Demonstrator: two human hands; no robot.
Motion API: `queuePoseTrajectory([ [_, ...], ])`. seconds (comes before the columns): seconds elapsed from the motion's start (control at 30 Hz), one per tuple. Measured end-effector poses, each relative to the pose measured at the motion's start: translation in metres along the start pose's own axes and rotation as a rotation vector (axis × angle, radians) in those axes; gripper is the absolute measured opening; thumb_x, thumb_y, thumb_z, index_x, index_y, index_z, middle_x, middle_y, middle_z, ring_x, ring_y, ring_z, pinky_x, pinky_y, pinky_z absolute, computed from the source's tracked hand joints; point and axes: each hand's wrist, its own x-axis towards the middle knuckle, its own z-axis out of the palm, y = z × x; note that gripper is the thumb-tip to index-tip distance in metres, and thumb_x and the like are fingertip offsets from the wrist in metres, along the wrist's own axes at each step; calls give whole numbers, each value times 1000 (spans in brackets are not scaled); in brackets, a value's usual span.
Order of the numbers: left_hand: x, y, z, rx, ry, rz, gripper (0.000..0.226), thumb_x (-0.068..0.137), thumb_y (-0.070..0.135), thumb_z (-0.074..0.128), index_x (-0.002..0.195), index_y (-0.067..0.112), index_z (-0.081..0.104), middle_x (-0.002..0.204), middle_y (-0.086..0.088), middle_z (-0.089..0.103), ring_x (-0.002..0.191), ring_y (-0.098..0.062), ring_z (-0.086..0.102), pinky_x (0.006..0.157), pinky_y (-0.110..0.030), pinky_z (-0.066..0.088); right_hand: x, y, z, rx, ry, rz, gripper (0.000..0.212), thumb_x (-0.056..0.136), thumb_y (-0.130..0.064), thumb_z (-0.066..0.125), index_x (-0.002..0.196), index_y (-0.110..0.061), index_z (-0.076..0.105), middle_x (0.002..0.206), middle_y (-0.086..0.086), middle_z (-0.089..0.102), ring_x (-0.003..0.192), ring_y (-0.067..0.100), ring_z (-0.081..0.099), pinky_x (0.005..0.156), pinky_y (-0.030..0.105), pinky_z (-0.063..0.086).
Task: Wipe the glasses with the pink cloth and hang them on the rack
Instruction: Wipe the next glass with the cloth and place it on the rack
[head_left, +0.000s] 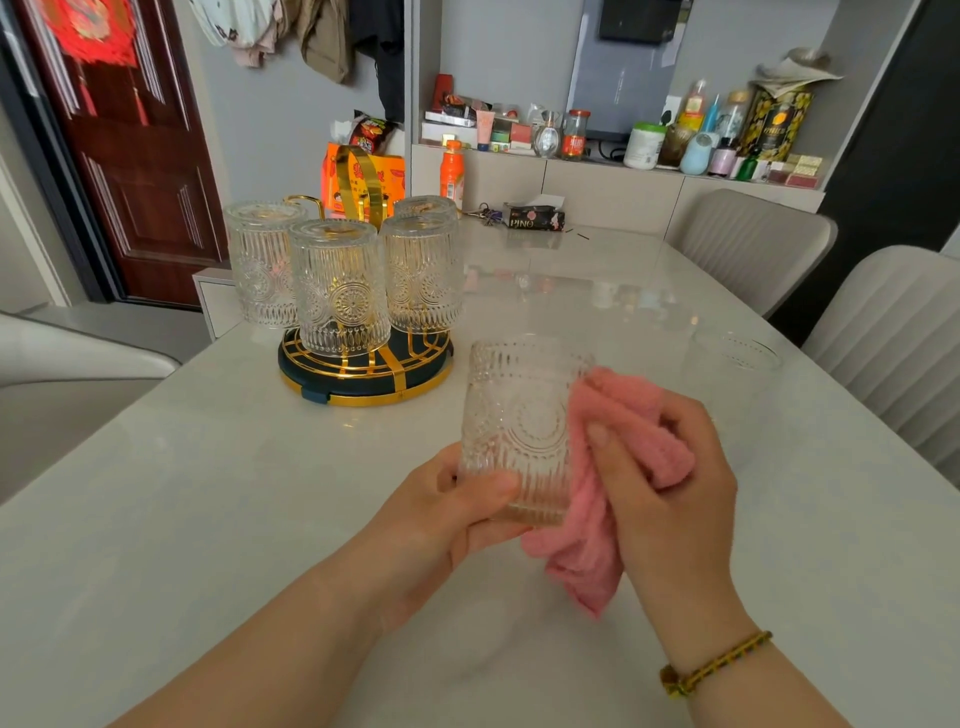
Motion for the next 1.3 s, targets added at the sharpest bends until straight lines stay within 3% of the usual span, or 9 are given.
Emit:
queuePoseTrajectory([
  [0.1, -1, 2, 2, -93, -4, 8, 76, 45, 53, 83, 107, 12, 65, 109, -12, 69, 100, -24, 67, 79, -26, 55, 4, 4, 0, 106, -14, 176, 14, 68, -26, 66, 76, -32, 56, 71, -29, 63, 66, -11, 57, 60, 4, 43],
  [0.17, 0, 4, 0, -181, 63, -20, 53, 59, 52, 71, 100, 18, 70, 106, -10, 70, 97, -22, 67, 78, -28, 56, 2, 8, 3, 164, -85, 281, 13, 76, -19, 69, 75, -27, 58, 67, -18, 64, 62, -7, 56, 59, 9, 45],
  [0.27, 2, 6, -2, -172, 118, -74, 53, 76, 60, 51, 113, 23, 57, 116, -6, 67, 107, -22, 63, 90, -34, 52, -4, 10, 8, 192, -139, 348, 9, 72, -24, 67, 73, -25, 59, 64, -14, 62, 61, -1, 56, 59, 14, 46],
  [0.37, 1, 7, -2, -59, 142, -93, 57, 62, 60, 46, 107, 27, 57, 116, -1, 64, 108, -17, 59, 91, -31, 48, -5, 10, 9, 225, -130, 343, 7, 64, -24, 59, 71, -27, 60, 64, -18, 63, 60, -2, 56, 58, 12, 47],
  [0.47, -1, 5, -4, 21, 141, -44, 64, 50, 69, 67, 93, 23, 71, 98, 2, 73, 93, -12, 68, 76, -23, 55, -3, 10, 7, 197, -122, 293, 20, 78, -10, 63, 75, -30, 60, 68, -20, 65, 63, -3, 58, 60, 11, 47],
  [0.67, 8, 2, -4, 1, 268, -77, 19, 82, 30, 57, 94, 15, 59, 76, 0, 74, 71, -13, 71, 72, -28, 56, -7, 9, 10, 27, -126, 106, 20, 65, -28, 62, 81, -40, 57, 90, -13, 59, 82, -5, 56, 71, 8, 42],
  [0.93, 4, -1, -9, 117, 101, -33, 102, 28, 65, 81, 114, 18, 56, 103, -6, 71, 94, -21, 68, 82, -31, 56, -9, 3, 12, -56, -218, -149, 25, 69, -31, 56, 93, -39, 56, 100, -27, 53, 96, -9, 51, 79, 2, 37],
  [1.1, 2, -2, -3, 2, 31, -56, 103, 29, 59, 84, 115, 9, 57, 106, -13, 70, 95, -25, 68, 83, -34, 55, 2, 3, 1, 95, -94, 108, 21, 74, -19, 67, 83, -37, 58, 83, -24, 64, 80, -9, 58, 69, 6, 44],
  [1.3, 6, 4, -9, -220, 140, 15, 84, 27, 49, 87, 101, 15, 64, 95, -10, 73, 81, -21, 71, 73, -32, 58, -3, 5, 6, 69, -319, 236, 14, 68, -19, 69, 74, -25, 58, 70, -16, 63, 63, -4, 56, 57, 9, 45],
])
